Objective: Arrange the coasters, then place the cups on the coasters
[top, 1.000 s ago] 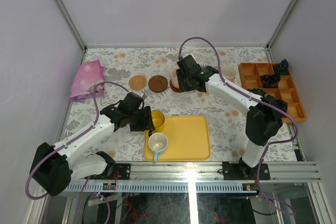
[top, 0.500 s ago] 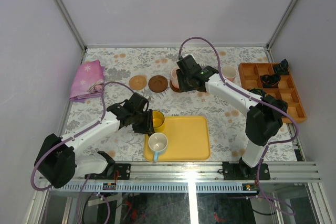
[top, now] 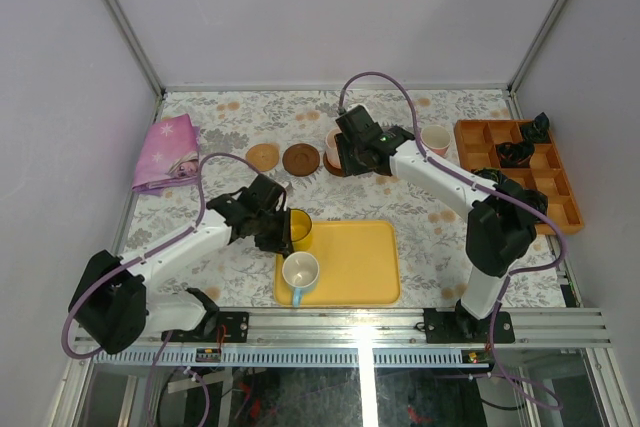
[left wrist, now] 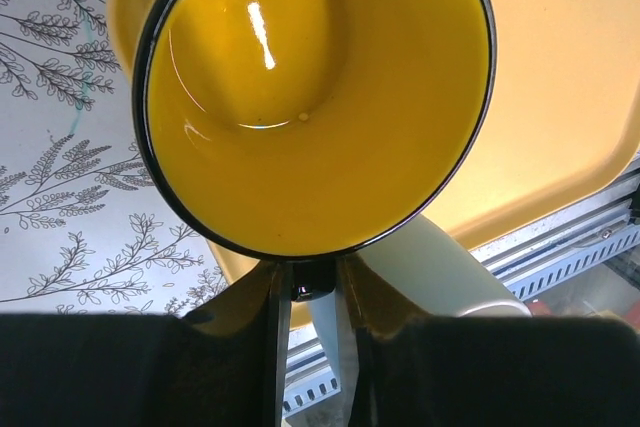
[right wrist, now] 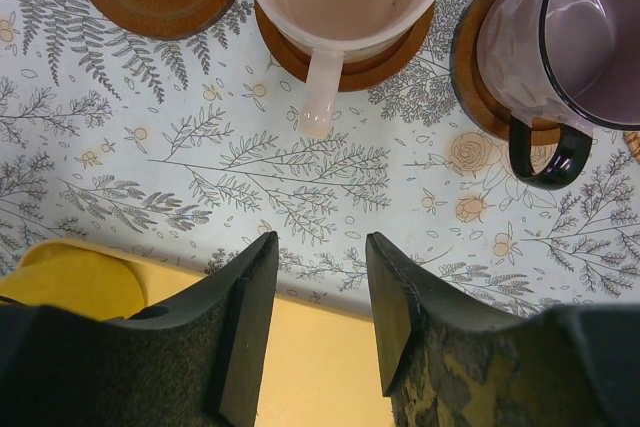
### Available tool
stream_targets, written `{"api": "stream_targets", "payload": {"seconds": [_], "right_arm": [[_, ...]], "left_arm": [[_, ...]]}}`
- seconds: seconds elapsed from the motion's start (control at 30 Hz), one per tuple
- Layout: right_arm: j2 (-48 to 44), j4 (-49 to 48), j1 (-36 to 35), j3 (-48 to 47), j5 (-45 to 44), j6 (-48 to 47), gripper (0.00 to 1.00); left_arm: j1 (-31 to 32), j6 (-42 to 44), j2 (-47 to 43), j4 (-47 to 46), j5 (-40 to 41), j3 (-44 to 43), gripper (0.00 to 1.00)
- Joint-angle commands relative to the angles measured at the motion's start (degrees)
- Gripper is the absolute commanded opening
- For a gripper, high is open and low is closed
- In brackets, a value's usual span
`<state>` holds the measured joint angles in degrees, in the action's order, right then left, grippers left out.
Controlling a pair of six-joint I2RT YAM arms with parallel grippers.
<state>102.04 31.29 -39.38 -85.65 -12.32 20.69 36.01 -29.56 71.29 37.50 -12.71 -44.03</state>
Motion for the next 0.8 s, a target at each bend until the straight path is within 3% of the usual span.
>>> {"api": "stream_targets", "payload": {"seconds": [0.0,0.27,0.77], "right_arm": [[0.27,-1.27,-0.35,-2.32,-0.27,-1.1,0.47],[-0.09,-2.17,-0.34,-2.41,-2.15,-2.12,0.47],[-3.44,-5.73,0.04,0.64,-7.93,-2.89,0.43]], "left_arm": [[0.2,1.64,-1.84,-0.59,4.26,-2.46,0.0],[0.28,3.85,-4.13,-1.13,11.07,-9.18,0.0],[-0.36,10.28,4.97,-10.44,24.15,-20.22,0.0]]}}
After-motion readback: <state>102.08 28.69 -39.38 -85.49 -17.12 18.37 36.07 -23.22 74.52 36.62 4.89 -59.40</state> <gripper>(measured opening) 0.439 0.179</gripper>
